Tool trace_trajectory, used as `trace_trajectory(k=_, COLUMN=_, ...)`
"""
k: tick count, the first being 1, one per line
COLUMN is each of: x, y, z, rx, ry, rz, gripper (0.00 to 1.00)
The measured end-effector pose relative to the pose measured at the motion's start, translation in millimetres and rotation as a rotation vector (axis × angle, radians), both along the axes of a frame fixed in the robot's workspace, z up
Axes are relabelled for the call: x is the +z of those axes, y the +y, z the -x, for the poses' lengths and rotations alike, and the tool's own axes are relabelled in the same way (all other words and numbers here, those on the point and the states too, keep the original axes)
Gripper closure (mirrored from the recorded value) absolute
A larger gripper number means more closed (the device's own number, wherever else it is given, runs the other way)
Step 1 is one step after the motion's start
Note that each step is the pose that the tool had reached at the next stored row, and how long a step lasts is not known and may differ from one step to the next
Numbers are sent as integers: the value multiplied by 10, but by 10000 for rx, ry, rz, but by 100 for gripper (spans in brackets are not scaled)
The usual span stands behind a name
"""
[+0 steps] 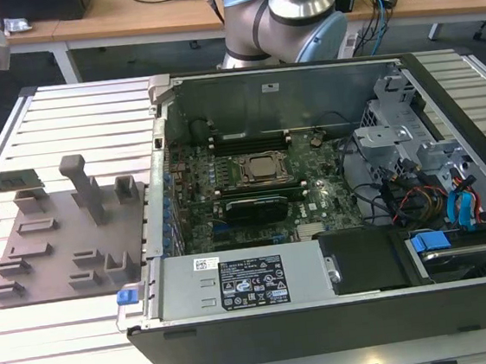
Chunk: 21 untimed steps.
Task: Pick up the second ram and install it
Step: 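Pick up the second ram and move it above second insertion slot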
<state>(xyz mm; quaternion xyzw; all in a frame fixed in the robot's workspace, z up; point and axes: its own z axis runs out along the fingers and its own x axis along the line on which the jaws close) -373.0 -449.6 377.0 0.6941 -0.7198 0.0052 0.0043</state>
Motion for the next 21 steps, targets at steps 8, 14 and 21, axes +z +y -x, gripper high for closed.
trace_trajectory(k=8, x=239, y=0, z=0, rx=0, ry=0, rz=0, gripper=86)
trace_trajectory(k=14, x=353, y=0, z=0, rx=0, ry=-1, rz=0, gripper=86)
trace_trajectory(k=21, x=483, y=0, z=-1, rx=0, ry=0, rz=-66, gripper=86)
